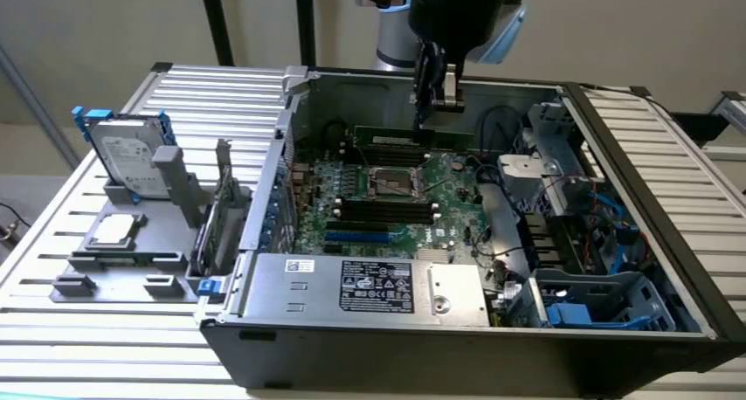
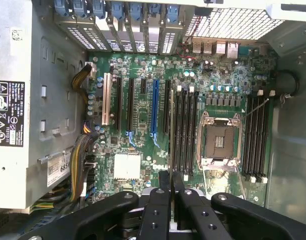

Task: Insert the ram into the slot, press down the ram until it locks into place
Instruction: 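Insert the ram into the slot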

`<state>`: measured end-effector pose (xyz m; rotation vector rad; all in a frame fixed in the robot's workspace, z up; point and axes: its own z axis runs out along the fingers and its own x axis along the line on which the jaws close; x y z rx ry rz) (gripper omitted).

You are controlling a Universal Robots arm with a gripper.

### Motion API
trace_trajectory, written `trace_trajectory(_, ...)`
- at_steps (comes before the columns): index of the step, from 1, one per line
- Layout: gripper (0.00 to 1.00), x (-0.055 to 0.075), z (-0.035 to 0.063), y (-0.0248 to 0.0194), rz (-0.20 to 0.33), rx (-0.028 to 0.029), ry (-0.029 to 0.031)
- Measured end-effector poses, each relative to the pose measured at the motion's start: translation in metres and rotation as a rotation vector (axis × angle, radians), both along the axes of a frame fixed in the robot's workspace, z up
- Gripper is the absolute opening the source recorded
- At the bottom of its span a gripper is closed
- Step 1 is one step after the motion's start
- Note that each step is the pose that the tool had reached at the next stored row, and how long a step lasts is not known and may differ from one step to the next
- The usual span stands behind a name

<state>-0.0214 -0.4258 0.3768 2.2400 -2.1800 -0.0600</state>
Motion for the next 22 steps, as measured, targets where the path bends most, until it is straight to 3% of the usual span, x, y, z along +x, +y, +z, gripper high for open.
trace_trajectory(9,0.13,-0.002,-0.0065,0.0013,0.0,-0.0013,-0.0019)
trace_trajectory(14,0.13,-0.01,-0.0156,0.0074,0.0,-0.0012,-0.0071)
trace_trajectory(22,0.13,-0.011,-0.0301,0.0166,0.0,-0.0012,-0.0072)
